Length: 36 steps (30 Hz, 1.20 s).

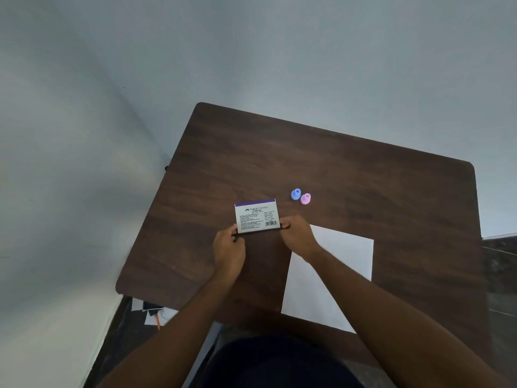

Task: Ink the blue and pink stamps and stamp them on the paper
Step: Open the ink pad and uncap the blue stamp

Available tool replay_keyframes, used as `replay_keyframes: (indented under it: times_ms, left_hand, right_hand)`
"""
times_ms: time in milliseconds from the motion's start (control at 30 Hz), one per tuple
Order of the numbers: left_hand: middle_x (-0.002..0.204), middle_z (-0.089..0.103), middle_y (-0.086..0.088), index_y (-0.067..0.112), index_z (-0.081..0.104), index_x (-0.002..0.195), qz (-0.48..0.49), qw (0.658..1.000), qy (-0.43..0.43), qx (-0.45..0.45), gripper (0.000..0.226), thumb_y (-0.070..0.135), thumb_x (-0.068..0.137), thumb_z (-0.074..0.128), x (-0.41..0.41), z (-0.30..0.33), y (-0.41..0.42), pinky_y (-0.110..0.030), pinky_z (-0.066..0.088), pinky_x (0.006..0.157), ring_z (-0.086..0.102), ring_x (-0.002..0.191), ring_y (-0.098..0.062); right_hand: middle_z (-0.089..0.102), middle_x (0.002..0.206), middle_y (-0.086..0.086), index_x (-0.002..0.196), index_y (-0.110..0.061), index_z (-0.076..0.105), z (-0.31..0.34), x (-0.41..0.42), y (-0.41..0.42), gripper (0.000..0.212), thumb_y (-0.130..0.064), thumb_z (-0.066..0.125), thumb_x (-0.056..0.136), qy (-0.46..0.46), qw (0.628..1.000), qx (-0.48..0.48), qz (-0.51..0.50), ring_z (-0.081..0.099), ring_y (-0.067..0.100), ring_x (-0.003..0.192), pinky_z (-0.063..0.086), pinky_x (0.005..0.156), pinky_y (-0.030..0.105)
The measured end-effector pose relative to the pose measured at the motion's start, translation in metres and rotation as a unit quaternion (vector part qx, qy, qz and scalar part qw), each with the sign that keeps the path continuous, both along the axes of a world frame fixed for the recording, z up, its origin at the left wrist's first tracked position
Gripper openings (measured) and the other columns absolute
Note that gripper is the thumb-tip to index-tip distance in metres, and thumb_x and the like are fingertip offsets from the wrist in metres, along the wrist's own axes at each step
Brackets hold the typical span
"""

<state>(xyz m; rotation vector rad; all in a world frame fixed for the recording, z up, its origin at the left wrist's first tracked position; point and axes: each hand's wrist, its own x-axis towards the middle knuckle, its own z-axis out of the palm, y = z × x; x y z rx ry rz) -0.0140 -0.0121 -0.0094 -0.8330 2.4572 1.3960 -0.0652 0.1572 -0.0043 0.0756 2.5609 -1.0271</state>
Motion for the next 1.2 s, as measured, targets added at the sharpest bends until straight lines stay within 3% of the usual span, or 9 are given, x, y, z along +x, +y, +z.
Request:
replay_keyframes:
  times_ms: [300,400,500,600,667,800,967,1100,1200]
  left_hand:
    - [0.116,0.068,0.0,0.018,0.068,0.117,0.082,0.994,0.007,0.076,0.043,0.002,0.083,0.046,-0.017,0.012,-0.009,-0.036,0.049,0.101,0.063,0.105,-0.011]
    - [0.113,0.069,0.002,0.018,0.069,0.116,0.098,0.99,0.023,0.098,0.041,0.002,0.084,0.047,-0.029,0.018,-0.013,-0.022,0.051,0.09,0.064,0.1,-0.007]
    - [0.102,0.069,0.013,0.026,0.069,0.107,0.101,0.986,0.032,0.132,0.039,0.002,0.085,0.049,-0.046,0.023,-0.018,-0.001,0.044,0.064,0.064,0.09,0.002]
    - [0.093,0.071,0.018,0.031,0.069,0.104,0.091,0.981,0.036,0.169,0.04,0.003,0.082,0.05,-0.063,0.027,-0.023,-0.003,0.046,0.057,0.066,0.081,0.01]
    - [0.101,0.073,0.011,0.024,0.067,0.115,0.089,0.977,0.021,0.193,0.041,0.004,0.081,0.054,-0.076,0.026,-0.025,-0.01,0.051,0.061,0.068,0.086,0.003]
    - [0.108,0.072,0.004,0.019,0.063,0.122,0.086,0.974,-0.004,0.209,0.042,0.004,0.083,0.058,-0.095,0.018,-0.029,-0.019,0.055,0.065,0.07,0.092,-0.007]
    - [0.086,0.065,0.023,0.025,0.063,0.121,0.089,0.976,-0.039,0.196,0.035,0.01,0.09,0.057,-0.104,0.017,-0.028,-0.009,0.048,0.049,0.066,0.074,0.005]
    - [0.081,0.067,0.023,0.031,0.066,0.114,0.079,0.98,-0.042,0.178,0.03,0.016,0.092,0.053,-0.104,0.017,-0.026,-0.013,0.048,0.054,0.066,0.076,0.002]
    - [0.085,0.073,0.021,0.042,0.068,0.096,0.05,0.979,-0.041,0.192,0.037,0.012,0.087,0.048,-0.102,0.016,-0.025,-0.018,0.052,0.058,0.069,0.076,0.003]
  right_hand:
    - [0.073,0.105,0.006,0.104,-0.01,0.073,0.01,-0.018,-0.001,0.029,-0.003,0.051,0.086,0.032,0.999,0.024,0.024,0.065,0.022,0.09,0.048,0.07,0.023]
    - [0.074,0.095,0.005,0.101,-0.01,0.073,0.017,-0.029,-0.005,0.027,-0.004,0.051,0.085,0.014,1.0,-0.01,-0.01,0.066,0.02,0.081,0.048,0.061,0.021]
    - [0.068,0.077,0.007,0.083,-0.007,0.066,0.019,-0.041,-0.01,0.013,-0.005,0.053,0.082,-0.027,0.996,-0.054,-0.059,0.064,0.023,0.073,0.046,0.058,0.022]
    - [0.064,0.091,-0.006,0.102,-0.018,0.061,0.019,-0.052,-0.015,0.018,-0.012,0.058,0.085,-0.064,0.989,-0.102,-0.084,0.062,0.012,0.085,0.047,0.065,0.019]
    - [0.062,0.105,-0.005,0.115,-0.02,0.056,0.017,-0.06,-0.019,0.029,-0.017,0.061,0.086,-0.079,0.985,-0.12,-0.101,0.059,0.012,0.096,0.051,0.075,0.024]
    - [0.061,0.12,0.002,0.118,-0.019,0.055,0.009,-0.076,-0.027,0.033,-0.02,0.063,0.086,-0.096,0.981,-0.129,-0.11,0.057,0.015,0.105,0.053,0.087,0.032]
    - [0.059,0.123,0.008,0.12,-0.014,0.057,-0.001,-0.088,-0.034,0.034,-0.017,0.061,0.086,-0.119,0.98,-0.109,-0.116,0.058,0.02,0.108,0.054,0.09,0.041]
    - [0.063,0.115,0.01,0.108,-0.008,0.062,-0.007,-0.09,-0.039,0.023,-0.018,0.059,0.087,-0.096,0.986,-0.067,-0.122,0.06,0.02,0.098,0.056,0.085,0.042]
    - [0.064,0.114,0.009,0.109,-0.008,0.062,-0.004,-0.087,-0.041,0.024,-0.019,0.057,0.089,-0.072,0.991,-0.048,-0.106,0.061,0.019,0.097,0.056,0.085,0.041]
